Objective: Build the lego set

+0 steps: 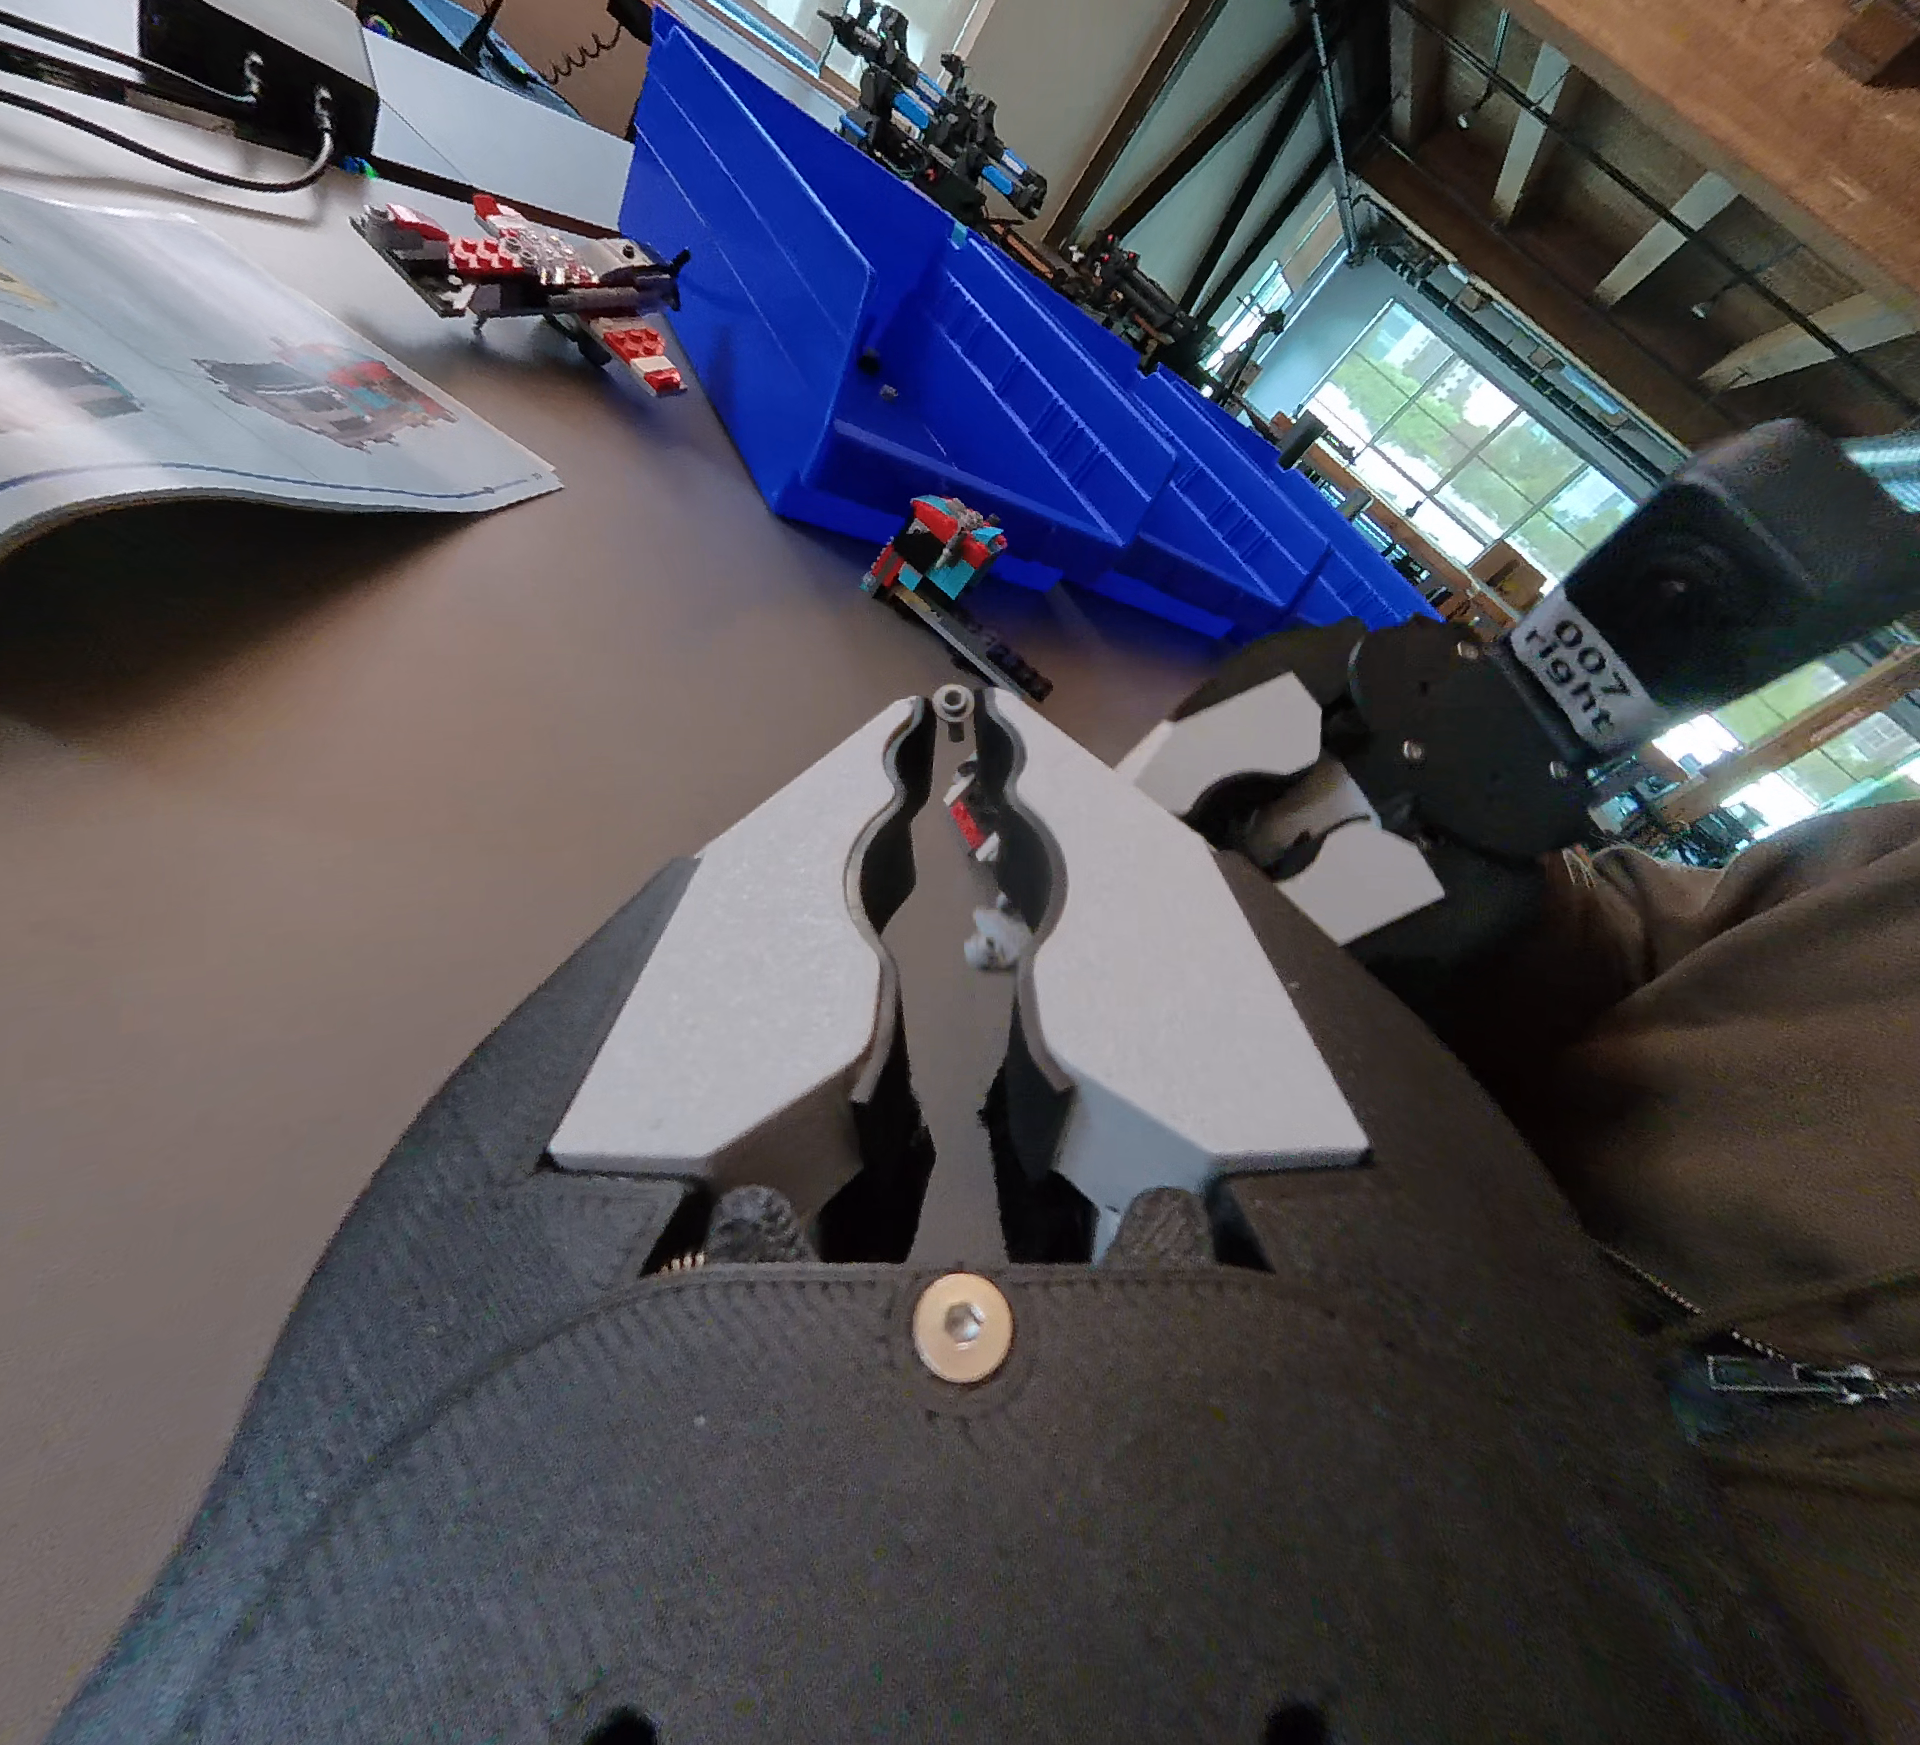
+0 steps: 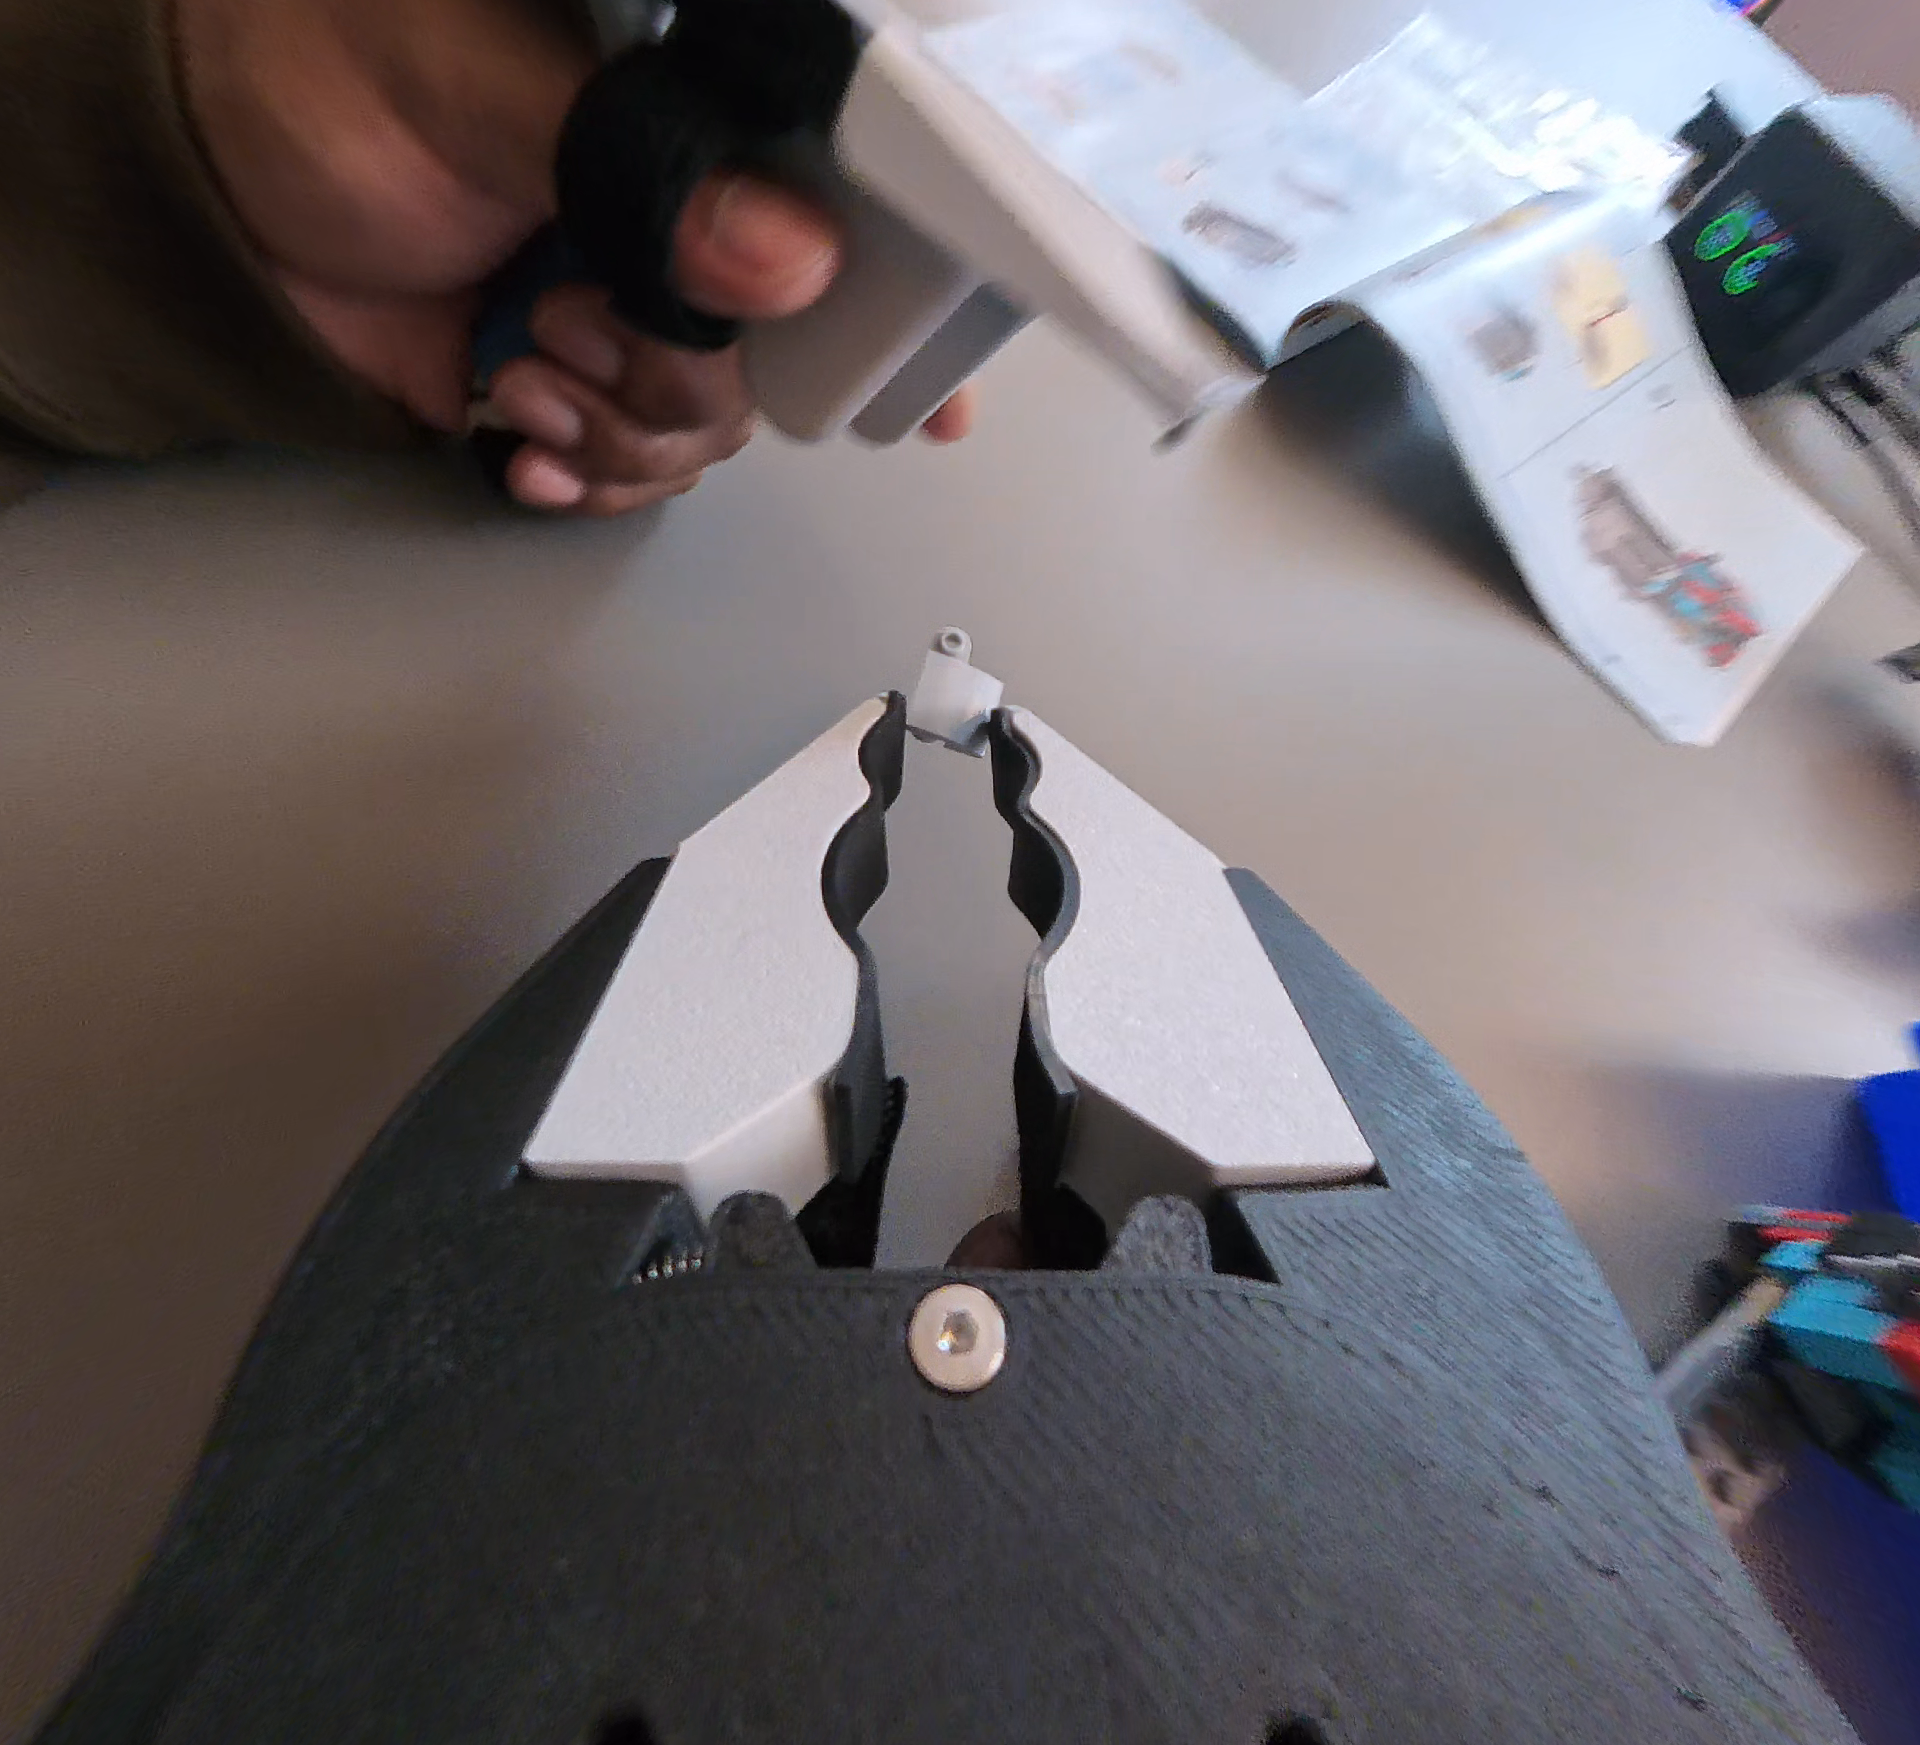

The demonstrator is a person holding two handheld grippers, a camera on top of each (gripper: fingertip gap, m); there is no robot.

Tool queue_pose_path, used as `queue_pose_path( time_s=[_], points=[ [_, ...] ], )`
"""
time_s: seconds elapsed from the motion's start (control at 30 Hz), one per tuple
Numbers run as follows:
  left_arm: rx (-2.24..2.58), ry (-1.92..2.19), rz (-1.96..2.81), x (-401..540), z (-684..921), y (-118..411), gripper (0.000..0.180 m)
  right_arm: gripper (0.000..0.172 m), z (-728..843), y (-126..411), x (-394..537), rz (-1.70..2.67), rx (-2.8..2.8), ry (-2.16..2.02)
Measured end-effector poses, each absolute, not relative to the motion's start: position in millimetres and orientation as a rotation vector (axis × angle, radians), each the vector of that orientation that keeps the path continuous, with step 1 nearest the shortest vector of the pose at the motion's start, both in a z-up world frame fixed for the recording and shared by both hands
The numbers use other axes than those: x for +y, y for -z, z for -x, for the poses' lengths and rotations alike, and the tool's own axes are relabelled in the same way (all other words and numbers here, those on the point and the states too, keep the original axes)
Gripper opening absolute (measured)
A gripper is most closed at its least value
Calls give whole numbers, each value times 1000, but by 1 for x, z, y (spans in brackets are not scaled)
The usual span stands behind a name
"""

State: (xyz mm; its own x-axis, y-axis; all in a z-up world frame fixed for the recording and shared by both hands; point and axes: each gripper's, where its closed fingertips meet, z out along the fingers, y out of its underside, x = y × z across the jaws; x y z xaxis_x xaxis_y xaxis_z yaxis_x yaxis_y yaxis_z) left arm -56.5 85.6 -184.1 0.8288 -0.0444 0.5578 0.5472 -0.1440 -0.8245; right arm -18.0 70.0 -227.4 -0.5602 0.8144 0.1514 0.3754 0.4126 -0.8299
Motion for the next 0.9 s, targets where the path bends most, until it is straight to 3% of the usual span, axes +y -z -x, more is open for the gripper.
queue_pose_path(
  time_s=[0.23,0.9],
  points=[
    [-399,589,1601,81,49,176,8,5,30,203,81,1010,-2081,-1158],
    [-442,554,1613,77,58,182,8,7,-7,247,67,893,-2204,-954]
  ],
)
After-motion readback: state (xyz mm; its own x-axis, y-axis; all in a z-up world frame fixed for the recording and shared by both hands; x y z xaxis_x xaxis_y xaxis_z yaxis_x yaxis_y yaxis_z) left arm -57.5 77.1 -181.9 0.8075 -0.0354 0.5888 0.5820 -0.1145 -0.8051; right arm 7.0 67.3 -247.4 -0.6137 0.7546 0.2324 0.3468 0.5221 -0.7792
